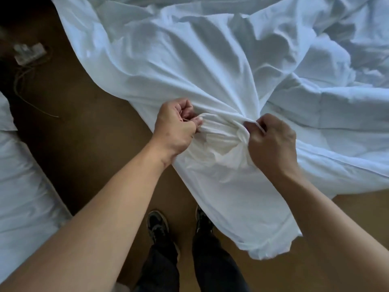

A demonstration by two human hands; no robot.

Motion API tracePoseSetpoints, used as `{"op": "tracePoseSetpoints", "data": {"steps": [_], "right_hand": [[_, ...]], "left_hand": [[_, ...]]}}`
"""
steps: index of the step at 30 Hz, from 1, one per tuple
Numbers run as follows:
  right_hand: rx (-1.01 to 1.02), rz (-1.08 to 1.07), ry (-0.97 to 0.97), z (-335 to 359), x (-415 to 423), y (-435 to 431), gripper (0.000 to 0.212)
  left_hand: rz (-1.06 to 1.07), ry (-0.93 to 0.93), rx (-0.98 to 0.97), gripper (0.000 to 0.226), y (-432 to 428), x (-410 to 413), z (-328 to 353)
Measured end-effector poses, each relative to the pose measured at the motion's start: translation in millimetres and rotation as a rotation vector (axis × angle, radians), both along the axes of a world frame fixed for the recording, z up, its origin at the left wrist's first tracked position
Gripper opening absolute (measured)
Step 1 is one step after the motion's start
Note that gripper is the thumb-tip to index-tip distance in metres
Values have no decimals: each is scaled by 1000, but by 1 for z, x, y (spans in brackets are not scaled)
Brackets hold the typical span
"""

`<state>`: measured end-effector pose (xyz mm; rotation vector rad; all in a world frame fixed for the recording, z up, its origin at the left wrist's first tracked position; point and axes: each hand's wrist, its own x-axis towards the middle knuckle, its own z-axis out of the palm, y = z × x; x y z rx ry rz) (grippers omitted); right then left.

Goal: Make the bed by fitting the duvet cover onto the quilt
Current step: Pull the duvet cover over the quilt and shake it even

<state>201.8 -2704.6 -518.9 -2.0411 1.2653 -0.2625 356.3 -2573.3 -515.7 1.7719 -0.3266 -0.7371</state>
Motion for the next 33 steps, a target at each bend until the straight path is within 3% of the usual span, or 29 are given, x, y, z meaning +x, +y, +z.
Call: {"op": "tracePoseSetpoints", "data": {"steps": [3,7,9,11,13,15,18,26,30,33], "right_hand": [[69,-52,-54,1,-10,-2,33],[265,-163,-128,2,-20,2,46],[463,-375,-292,9,-12,-6,57],[577,-497,-344,7,8,-33,53],[818,-469,-313,11,38,-60,46],[1178,-402,-437,14,61,-67,43],[1396,-402,-659,21,61,-56,48],[1168,-698,-838,27,-69,-61,37],[1193,-722,-924,23,-84,-52,56],[1310,-648,-914,15,-73,-31,65]], "left_hand": [[-53,-14,-10,53,-3,-6,9],[-233,-201,59,44,13,-7,11],[-280,-260,76,45,20,-11,9],[-313,-283,82,47,21,-15,7],[-320,-269,88,51,21,-17,6],[-263,-232,83,52,21,-15,7],[-99,-118,24,54,21,-11,12],[96,117,-40,55,-25,-1,27],[64,133,15,54,-37,-5,35],[-99,63,34,53,-22,-12,39]]}}
